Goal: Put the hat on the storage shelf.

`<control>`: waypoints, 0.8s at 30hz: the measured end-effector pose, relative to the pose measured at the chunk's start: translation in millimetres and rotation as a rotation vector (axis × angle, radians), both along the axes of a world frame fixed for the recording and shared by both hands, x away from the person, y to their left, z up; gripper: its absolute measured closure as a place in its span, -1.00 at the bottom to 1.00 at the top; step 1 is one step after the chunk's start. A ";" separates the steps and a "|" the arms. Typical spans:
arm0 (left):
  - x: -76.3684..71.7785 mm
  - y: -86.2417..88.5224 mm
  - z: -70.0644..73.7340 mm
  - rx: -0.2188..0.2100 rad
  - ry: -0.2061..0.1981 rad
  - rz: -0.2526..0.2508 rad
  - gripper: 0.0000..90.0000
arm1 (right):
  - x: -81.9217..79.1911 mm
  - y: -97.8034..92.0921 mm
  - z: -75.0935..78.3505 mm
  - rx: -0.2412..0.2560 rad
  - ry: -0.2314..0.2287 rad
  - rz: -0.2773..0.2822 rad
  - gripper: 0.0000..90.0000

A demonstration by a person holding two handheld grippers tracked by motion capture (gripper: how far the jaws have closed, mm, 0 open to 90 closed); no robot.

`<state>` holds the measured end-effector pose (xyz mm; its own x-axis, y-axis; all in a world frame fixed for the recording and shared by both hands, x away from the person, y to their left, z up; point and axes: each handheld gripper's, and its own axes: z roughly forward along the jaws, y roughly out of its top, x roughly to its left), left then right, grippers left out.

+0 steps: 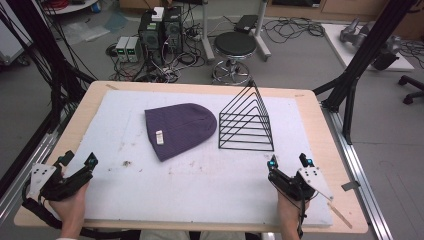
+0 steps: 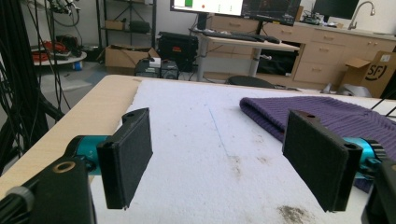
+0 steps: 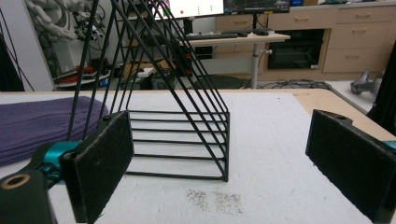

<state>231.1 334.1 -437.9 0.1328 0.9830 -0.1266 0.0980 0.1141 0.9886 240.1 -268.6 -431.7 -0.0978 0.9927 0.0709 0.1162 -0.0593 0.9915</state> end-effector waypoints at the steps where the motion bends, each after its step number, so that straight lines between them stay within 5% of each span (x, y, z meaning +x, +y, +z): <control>1: -0.1 0.1 -0.1 0.000 0.001 0.000 -0.46 | 0.7 -0.2 -0.2 -0.003 -0.001 0.000 -0.85; 24: -0.1 1.5 -0.9 -0.002 0.016 -0.002 -0.46 | 2.4 0.4 -0.8 0.009 0.011 0.007 -0.85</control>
